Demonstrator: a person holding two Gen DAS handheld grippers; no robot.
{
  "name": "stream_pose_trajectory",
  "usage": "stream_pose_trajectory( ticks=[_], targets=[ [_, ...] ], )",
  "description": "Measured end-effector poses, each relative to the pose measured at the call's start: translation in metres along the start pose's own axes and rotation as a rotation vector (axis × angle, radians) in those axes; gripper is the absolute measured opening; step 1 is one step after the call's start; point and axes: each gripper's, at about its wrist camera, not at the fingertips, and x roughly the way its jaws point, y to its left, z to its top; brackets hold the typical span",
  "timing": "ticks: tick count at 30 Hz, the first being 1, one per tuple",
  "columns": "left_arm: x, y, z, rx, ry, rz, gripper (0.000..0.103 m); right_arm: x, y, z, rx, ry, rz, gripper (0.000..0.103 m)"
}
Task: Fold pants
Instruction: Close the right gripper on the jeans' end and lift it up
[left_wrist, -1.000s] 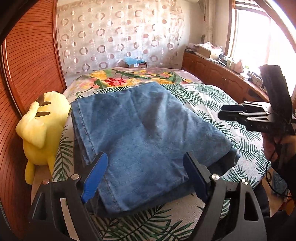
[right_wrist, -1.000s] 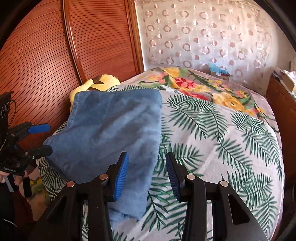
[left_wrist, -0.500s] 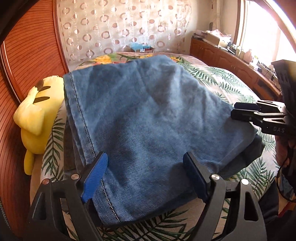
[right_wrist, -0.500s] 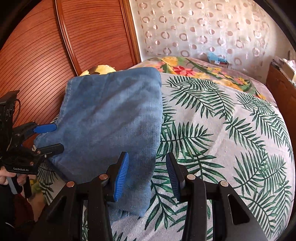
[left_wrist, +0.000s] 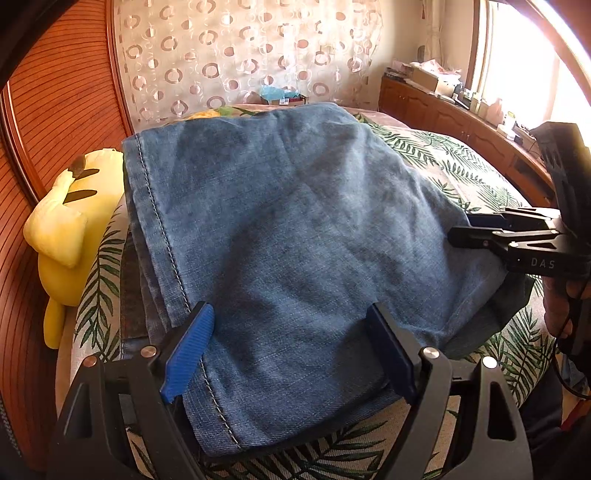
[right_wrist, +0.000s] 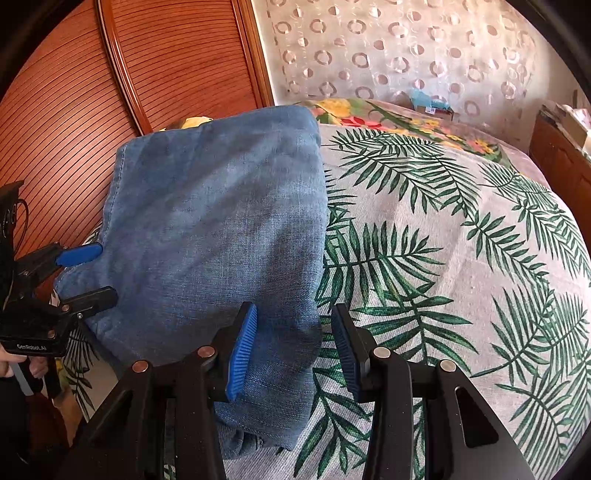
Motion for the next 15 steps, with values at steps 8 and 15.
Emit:
stream_pose_trajectory(
  ticks=[8, 15],
  targets=[
    [0.0, 0.001, 0.0, -0.004, -0.003, -0.007, 0.085, 0.004, 0.003, 0.004, -0.028, 0.005, 0.054, 0.011],
    [-0.025, 0.012, 0.002, -0.033, -0.039, -0.003, 0.085, -0.027, 0.017, 0.02, -0.059, -0.079, 0.052, 0.006]
  ],
)
